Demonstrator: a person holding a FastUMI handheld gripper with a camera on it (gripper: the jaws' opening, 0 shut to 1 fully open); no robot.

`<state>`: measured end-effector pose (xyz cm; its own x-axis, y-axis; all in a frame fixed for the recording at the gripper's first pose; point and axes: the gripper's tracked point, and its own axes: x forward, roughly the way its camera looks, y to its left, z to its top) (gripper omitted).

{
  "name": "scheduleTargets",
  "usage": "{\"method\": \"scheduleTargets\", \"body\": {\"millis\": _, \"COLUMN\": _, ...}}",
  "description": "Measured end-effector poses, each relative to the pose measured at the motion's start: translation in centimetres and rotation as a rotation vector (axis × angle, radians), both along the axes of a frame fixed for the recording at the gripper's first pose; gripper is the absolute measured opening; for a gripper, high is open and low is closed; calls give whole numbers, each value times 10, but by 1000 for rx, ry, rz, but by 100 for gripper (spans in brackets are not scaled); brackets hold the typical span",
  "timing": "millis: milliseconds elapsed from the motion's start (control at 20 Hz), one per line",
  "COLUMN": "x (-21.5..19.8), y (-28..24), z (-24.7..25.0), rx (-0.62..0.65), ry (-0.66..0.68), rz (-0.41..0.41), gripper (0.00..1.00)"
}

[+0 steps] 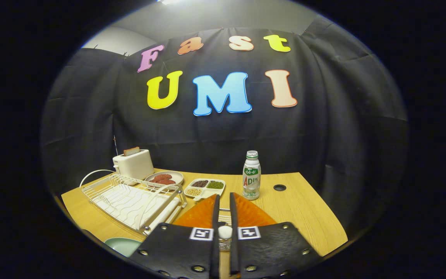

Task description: Take the plate from the dish rack, then take the spoon from the basket and place it into the plate.

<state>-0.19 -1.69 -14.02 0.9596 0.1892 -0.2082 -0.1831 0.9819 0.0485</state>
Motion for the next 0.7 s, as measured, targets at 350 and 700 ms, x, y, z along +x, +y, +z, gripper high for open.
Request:
{"method": "scheduleTargets", "body": {"millis": 350, "x": -23, "y": -2, "z": 69, "rx": -47, "ry": -35, "rz": 12, "gripper": 8}}
{"method": "scheduleTargets", "body": {"millis": 700, "x": -59, "y": 6, "z": 92, "rx": -66, "ry": 23, "rz": -34, "gripper": 8}}
